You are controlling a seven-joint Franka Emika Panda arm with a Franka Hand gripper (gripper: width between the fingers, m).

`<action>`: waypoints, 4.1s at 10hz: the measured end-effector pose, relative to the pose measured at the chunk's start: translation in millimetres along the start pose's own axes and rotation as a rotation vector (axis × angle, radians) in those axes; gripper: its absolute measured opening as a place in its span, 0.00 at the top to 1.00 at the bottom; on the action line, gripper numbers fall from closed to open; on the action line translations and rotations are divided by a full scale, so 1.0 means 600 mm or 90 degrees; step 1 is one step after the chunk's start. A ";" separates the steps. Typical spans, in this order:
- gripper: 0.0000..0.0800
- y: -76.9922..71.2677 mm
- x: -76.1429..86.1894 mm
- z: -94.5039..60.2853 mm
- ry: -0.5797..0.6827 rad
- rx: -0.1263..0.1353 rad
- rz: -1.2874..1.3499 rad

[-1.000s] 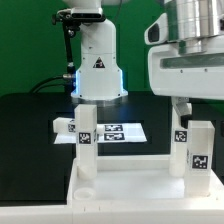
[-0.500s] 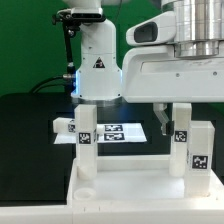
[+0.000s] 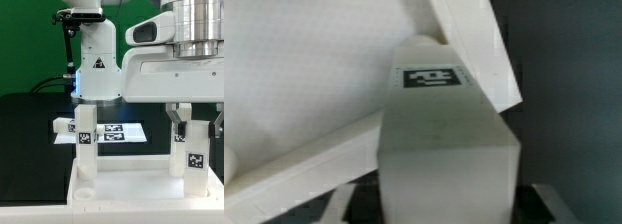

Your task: Assemble desk

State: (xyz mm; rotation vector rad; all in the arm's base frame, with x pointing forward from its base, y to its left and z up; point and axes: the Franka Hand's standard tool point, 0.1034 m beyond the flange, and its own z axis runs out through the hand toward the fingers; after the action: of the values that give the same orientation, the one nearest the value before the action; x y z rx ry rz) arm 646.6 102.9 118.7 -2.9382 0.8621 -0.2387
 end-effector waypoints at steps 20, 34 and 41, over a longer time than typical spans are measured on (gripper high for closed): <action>0.19 -0.008 -0.016 0.009 0.035 -0.015 -0.175; 0.64 0.009 -0.018 0.020 -0.032 -0.013 0.548; 0.64 0.012 -0.009 0.021 -0.038 0.035 1.003</action>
Offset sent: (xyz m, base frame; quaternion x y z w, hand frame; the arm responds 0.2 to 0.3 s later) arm 0.0043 0.0016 0.0017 -0.0175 0.0176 0.4542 0.8905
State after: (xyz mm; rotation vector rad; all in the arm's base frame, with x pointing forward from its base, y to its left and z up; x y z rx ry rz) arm 640.8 100.0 104.6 -1.3984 2.5628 -0.0330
